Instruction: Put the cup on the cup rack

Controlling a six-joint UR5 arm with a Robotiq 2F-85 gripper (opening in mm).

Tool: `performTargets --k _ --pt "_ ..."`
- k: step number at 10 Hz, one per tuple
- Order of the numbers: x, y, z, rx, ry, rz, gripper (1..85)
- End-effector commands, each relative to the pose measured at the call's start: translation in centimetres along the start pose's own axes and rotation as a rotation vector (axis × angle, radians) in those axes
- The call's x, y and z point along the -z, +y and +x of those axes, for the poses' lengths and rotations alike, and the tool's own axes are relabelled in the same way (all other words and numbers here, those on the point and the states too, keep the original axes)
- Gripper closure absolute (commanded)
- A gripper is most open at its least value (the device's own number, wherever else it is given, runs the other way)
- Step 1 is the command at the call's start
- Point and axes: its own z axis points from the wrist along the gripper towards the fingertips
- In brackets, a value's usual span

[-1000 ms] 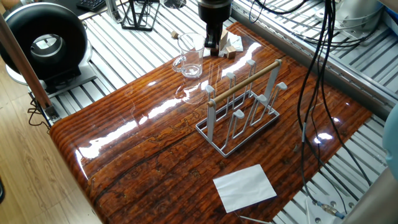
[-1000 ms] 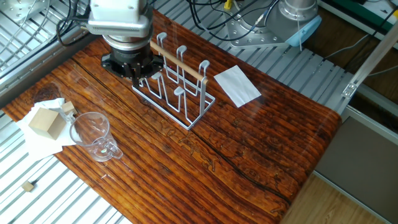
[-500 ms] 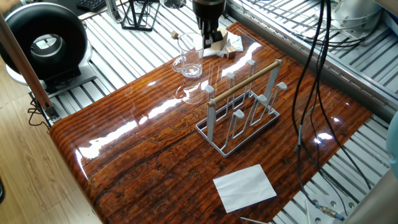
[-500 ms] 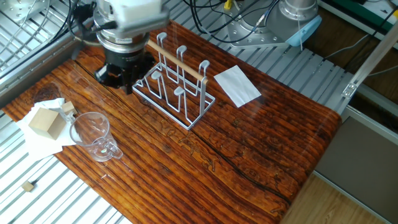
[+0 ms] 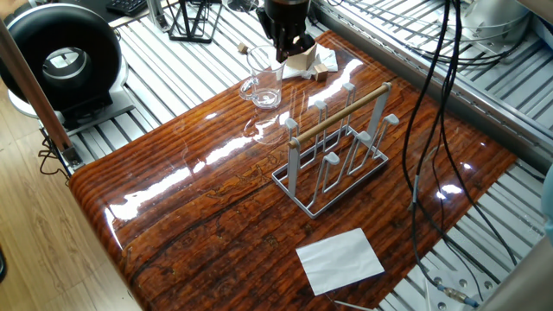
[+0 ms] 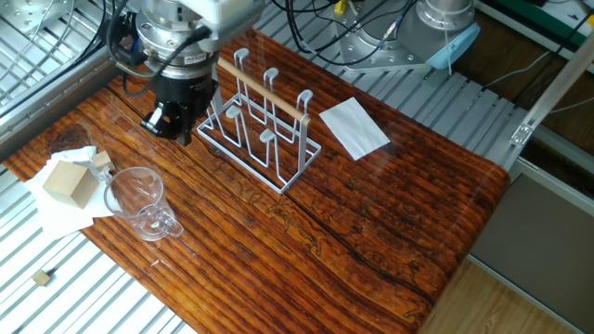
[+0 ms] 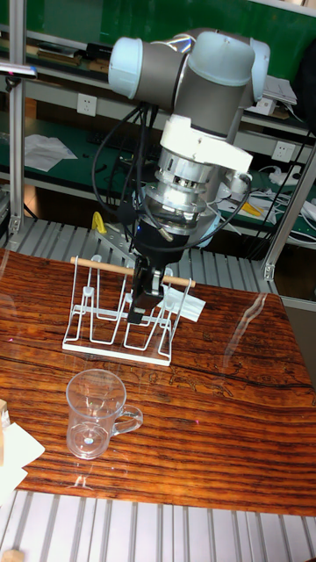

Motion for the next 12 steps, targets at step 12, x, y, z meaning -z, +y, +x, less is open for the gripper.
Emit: performTargets --k 12 --pt "0.3 -0.9 0.8 0.393 0.017 0.036 84.7"
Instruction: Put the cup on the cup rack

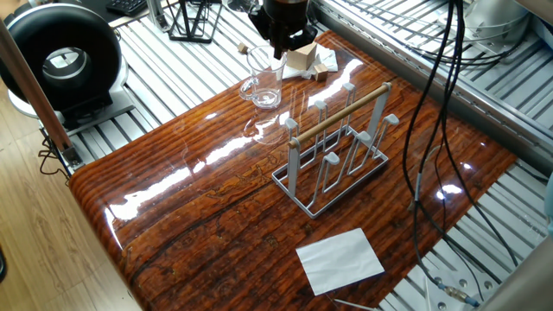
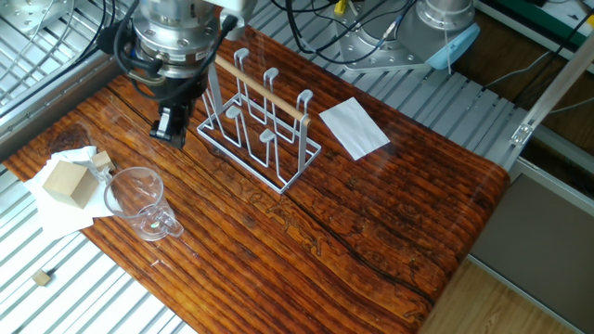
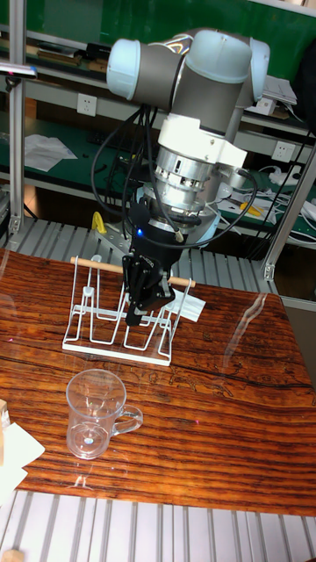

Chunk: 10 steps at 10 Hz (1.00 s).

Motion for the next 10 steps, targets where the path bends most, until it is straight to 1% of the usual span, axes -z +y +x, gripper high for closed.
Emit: performTargets --k 1,6,10 --pt "0.24 -0.21 0.45 0.075 0.005 0.013 84.7" --pt "0.27 -0.45 0.99 0.107 0.025 0.022 84.7" --pt "0.20 -0.59 0.94 0.102 0.023 0.026 84.7"
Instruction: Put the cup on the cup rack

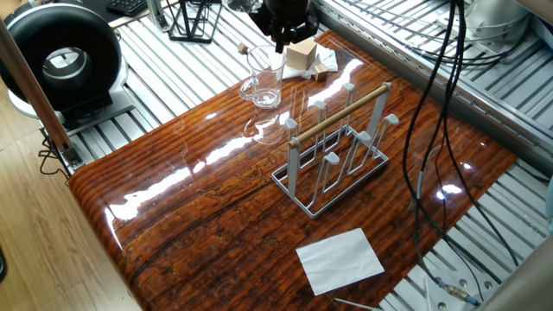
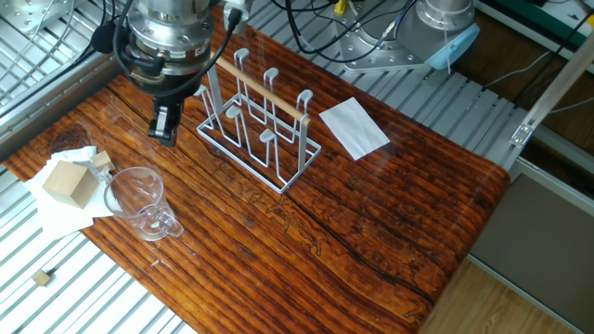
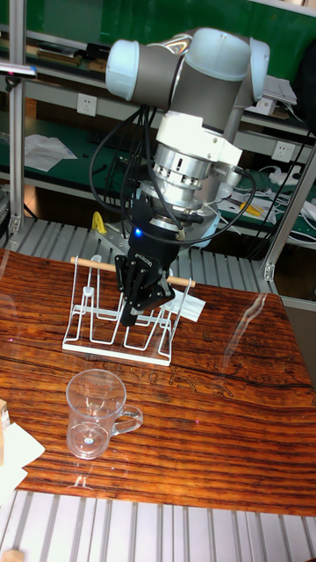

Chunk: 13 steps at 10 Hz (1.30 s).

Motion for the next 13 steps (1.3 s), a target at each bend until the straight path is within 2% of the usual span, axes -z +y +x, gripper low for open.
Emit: performTargets --k 1,6,9,11,13 --pt "0.0 -0.2 -0.1 -0.020 -0.008 0.010 84.7" --pt "0.2 -1.0 -0.4 -0.057 -0.017 -0.001 84.7" --pt "0.6 -3.1 -1.1 -0.154 -0.031 -0.045 84.7" --pt "0.3 -4.9 -2.4 -0.260 -0.050 -0.071 84.7" --pt "-0.2 -6.3 -4.6 -0.394 -0.087 -0.090 84.7"
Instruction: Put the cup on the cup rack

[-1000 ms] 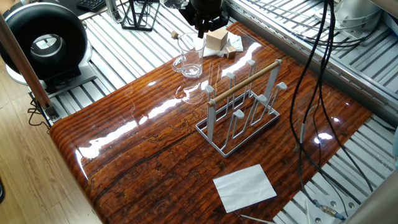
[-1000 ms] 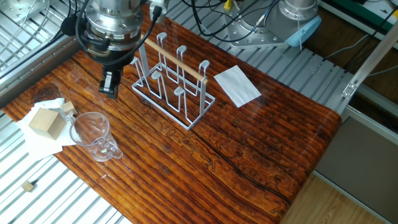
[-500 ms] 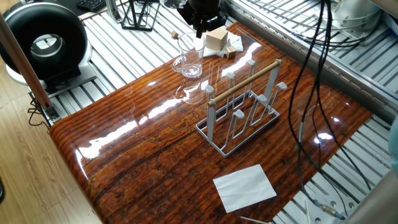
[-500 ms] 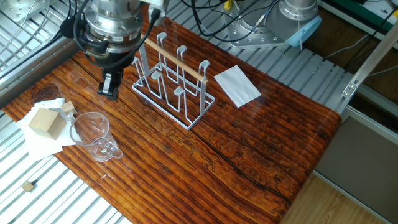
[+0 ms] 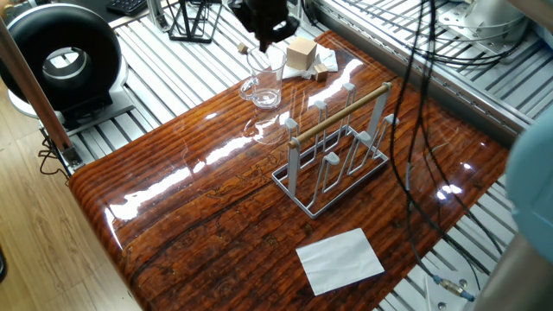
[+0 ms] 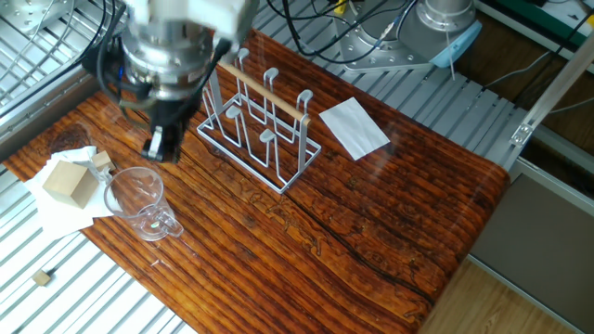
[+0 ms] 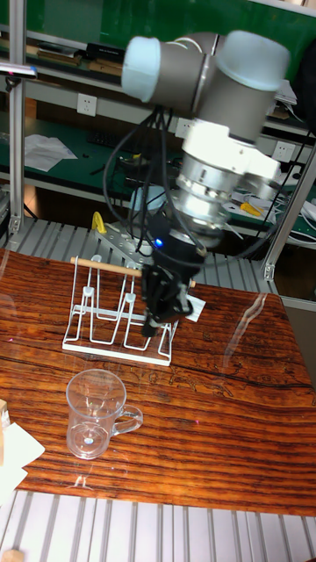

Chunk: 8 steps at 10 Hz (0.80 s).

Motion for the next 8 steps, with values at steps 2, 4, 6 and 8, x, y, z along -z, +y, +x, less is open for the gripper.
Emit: performTargets --k 2,4,6,8 --pt "-1.6 -1.9 -4.2 -0.231 -0.059 -0.012 84.7" --pt "-2.6 -1.7 -5.0 -0.295 -0.070 0.003 84.7" --pt "-3.1 -1.9 -5.3 -0.328 -0.054 0.020 84.7" --pt "-3.0 -2.0 -5.3 -0.317 -0.056 0.026 84.7"
